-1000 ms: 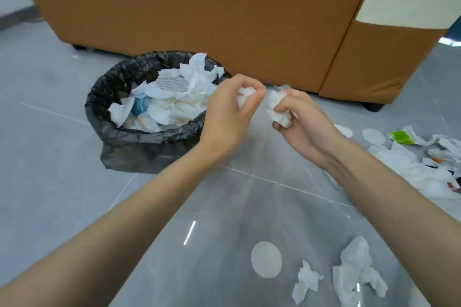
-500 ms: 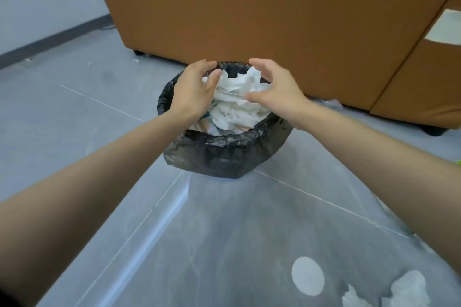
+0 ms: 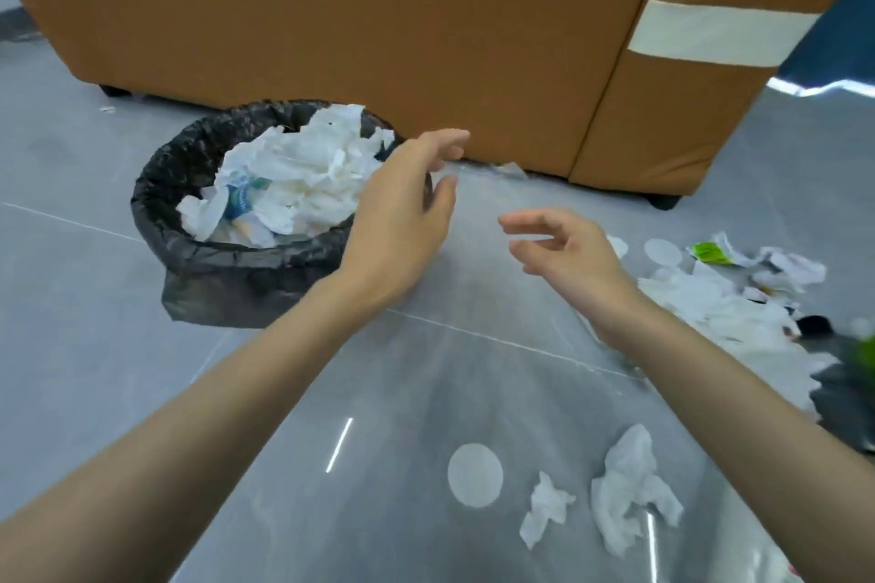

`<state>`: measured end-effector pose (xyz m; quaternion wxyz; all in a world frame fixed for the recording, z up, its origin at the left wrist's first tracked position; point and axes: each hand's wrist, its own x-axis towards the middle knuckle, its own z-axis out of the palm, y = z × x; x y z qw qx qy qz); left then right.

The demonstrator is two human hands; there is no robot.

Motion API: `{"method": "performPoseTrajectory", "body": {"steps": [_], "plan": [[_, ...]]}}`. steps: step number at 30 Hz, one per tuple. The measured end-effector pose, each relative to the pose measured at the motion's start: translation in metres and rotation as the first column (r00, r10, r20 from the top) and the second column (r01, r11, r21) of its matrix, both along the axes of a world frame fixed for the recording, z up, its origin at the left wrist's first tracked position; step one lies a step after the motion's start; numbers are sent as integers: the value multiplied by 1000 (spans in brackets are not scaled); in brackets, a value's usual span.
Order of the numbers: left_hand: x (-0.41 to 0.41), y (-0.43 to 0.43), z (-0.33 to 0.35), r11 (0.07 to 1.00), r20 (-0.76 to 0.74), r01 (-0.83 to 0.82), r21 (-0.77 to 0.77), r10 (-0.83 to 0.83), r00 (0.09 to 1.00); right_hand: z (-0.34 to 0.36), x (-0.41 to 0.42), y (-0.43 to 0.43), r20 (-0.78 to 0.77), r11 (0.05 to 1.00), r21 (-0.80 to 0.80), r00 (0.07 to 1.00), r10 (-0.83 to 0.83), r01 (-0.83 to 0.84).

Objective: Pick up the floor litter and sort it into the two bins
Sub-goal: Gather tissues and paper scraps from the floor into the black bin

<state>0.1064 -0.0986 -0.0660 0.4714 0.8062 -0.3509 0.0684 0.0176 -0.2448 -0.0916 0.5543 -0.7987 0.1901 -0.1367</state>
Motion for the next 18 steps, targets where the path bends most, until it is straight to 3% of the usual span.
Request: {"method": "performPoseTrajectory", "body": {"steps": [4, 7, 11, 14, 18], "plan": [[-48, -18, -36, 994, -112, 109, 11, -107, 988, -25, -70, -20, -153, 999, 4, 987, -41, 42], [-73, -17, -72, 974, -232, 190, 121, -158, 960, -43, -116, -28, -311, 998, -60, 950, -19, 0], [-99, -5, -118, 891, -372, 304, 336, -171, 912, -76, -162, -34, -584, 944, -278, 812, -16, -181], [-120, 1, -140, 839, -439, 361, 407, -167, 883, -107, -183, -28, -659, 894, -367, 750, -54, -258], [-140, 3, -160, 628, -439, 485, 609, -242, 865, -129, -192, -17, -702, 870, -405, 706, -98, -282]]}}
